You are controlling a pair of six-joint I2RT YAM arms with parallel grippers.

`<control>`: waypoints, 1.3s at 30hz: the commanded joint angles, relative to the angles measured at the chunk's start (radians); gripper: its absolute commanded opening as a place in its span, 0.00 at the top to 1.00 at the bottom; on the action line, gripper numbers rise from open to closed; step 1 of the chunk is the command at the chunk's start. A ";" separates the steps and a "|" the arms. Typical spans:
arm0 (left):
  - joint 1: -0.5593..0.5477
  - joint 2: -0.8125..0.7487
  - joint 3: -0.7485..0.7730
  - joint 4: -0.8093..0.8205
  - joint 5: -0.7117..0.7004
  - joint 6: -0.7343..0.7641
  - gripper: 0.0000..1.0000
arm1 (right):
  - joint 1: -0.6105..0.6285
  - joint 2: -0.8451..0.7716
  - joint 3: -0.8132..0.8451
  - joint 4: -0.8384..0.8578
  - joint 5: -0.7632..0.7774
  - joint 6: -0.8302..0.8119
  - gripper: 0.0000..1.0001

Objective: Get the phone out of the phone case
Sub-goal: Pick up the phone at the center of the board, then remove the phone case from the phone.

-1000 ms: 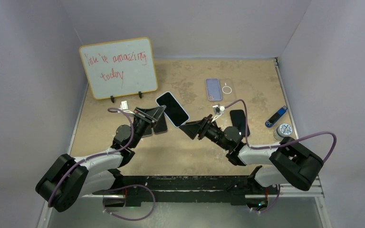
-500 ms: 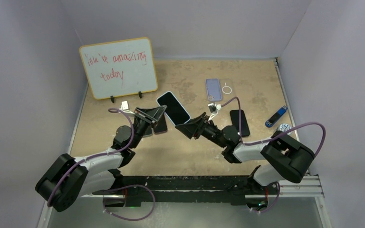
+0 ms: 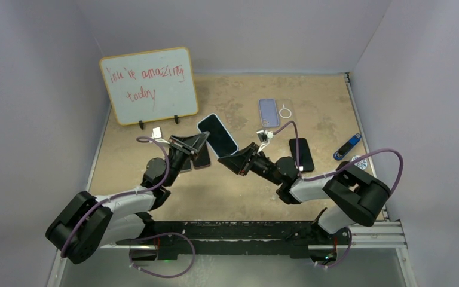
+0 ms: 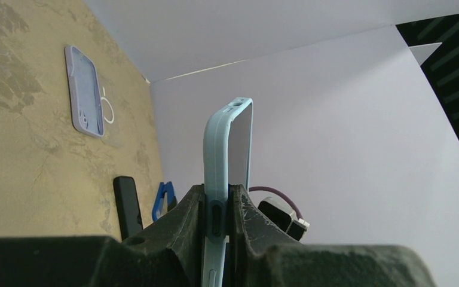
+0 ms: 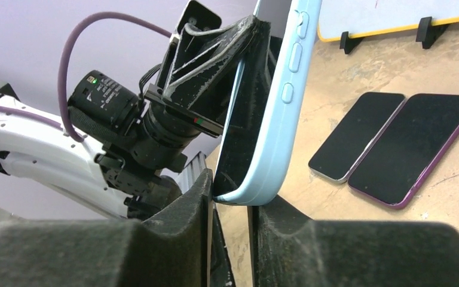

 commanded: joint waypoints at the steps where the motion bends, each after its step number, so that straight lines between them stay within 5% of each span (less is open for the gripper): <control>1: -0.012 -0.031 0.015 0.021 0.062 -0.041 1.00 | 0.002 -0.039 0.057 -0.107 -0.024 -0.202 0.81; 9: 0.014 -0.099 0.056 -0.189 0.126 0.016 1.00 | 0.003 -0.109 0.050 -0.291 -0.031 -0.381 0.92; 11: 0.024 -0.086 0.066 -0.176 0.166 0.052 1.00 | 0.001 -0.118 0.050 -0.297 -0.034 -0.380 1.00; 17: 0.029 -0.013 0.038 -0.018 0.224 0.111 1.00 | 0.000 -0.087 0.040 -0.146 -0.106 -0.235 1.00; 26: 0.029 0.084 -0.030 0.255 0.244 0.150 0.62 | -0.001 -0.017 0.051 0.111 -0.222 -0.033 1.00; 30: 0.029 0.110 -0.030 0.299 0.261 0.158 0.55 | -0.001 -0.017 0.054 0.132 -0.237 -0.008 1.00; 34: 0.028 0.115 -0.040 0.331 0.259 0.162 0.61 | -0.001 -0.029 0.055 0.111 -0.241 -0.004 1.00; 39: 0.028 0.090 -0.053 0.312 0.236 0.154 1.00 | -0.004 -0.041 0.048 0.061 -0.234 -0.034 1.00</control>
